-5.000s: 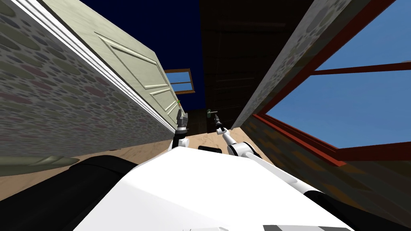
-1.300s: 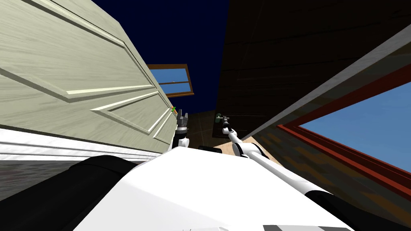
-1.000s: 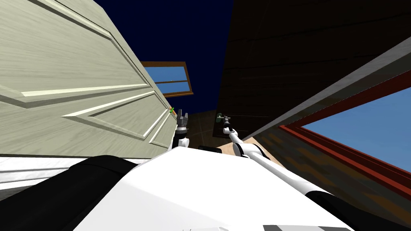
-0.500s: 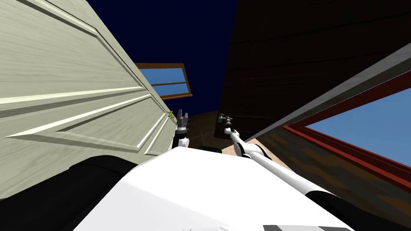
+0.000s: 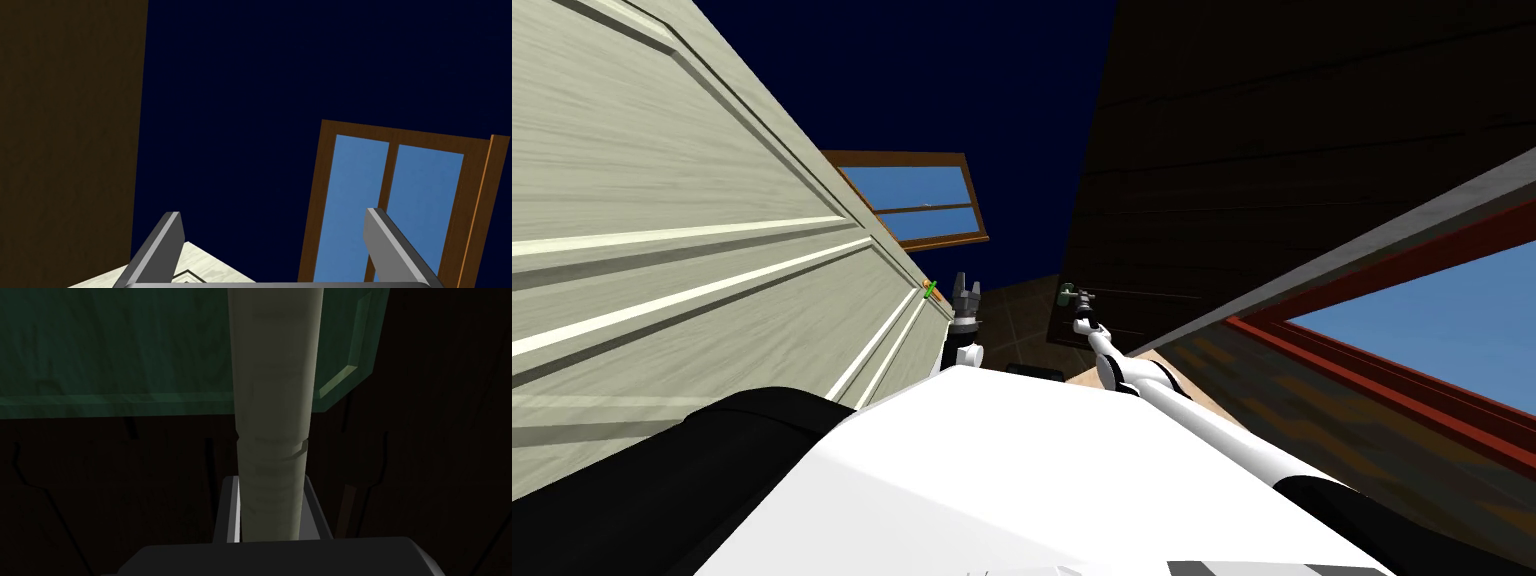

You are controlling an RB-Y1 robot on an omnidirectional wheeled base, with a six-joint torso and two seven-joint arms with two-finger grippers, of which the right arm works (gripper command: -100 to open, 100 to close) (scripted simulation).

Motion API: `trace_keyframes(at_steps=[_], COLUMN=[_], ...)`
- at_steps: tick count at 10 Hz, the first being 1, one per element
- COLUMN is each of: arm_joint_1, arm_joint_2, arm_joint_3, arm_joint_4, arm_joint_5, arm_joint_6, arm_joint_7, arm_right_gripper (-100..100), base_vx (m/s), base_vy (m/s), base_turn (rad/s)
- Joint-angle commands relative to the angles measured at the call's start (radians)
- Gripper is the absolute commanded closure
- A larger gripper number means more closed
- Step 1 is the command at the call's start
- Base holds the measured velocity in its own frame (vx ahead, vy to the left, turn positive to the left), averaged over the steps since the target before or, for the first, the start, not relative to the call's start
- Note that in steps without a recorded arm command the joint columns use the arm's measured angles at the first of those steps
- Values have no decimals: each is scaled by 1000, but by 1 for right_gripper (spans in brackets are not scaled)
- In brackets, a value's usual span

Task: Push the door open

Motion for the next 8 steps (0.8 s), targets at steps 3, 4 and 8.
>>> trace_keyframes(at_steps=[3,4,8], arm_joint_1=[13,14,19], arm_joint_2=[-14,-18,-32], arm_joint_3=[-22,-29,-53], arm_joint_4=[-15,-14,-11], arm_joint_5=[-10,-13,-24], arm_joint_6=[4,4,2], arm_joint_7=[9,12,21], arm_right_gripper=[100,100,100], base_vx=[162,171,122], base_vy=[67,76,39], base_turn=[-45,-41,-25])
